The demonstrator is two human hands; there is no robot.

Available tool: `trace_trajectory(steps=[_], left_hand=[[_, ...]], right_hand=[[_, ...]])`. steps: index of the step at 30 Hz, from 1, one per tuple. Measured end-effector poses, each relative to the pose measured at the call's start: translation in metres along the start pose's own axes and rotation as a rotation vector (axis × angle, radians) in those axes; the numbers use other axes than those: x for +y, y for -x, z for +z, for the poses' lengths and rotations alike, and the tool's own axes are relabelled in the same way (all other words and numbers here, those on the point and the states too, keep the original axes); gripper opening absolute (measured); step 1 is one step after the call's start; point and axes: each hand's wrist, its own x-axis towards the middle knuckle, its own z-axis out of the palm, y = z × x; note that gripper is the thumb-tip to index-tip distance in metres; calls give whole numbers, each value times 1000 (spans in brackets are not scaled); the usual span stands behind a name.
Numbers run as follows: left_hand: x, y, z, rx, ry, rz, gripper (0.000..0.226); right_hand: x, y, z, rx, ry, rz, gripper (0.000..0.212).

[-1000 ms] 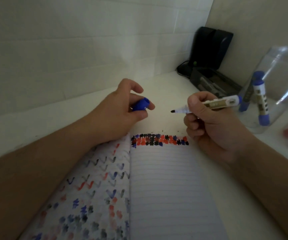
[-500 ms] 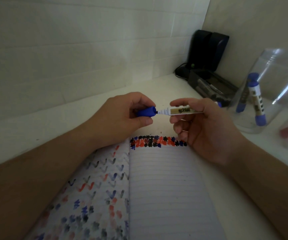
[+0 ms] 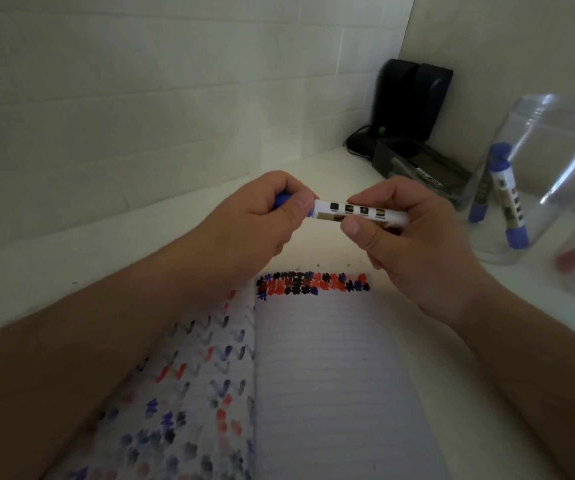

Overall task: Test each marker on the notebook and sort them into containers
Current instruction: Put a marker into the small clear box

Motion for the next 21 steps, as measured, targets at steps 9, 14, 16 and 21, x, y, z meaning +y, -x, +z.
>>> trace_trajectory(steps=[9,14,16,21], left_hand=[[-6,10,4,-10,-147,45,14],[-3,9,5,21,-204,64,15],[-3,9,5,24,-218,62,16],[-1,8,9,28,-205,70,15]], right_hand=[[5,-1,1,-78,-58,113,25],[6,0,1,-84,-115,115,22],[4,0,1,-84,-106,111,25],[0,-3,-4,-77,-106,148,13]])
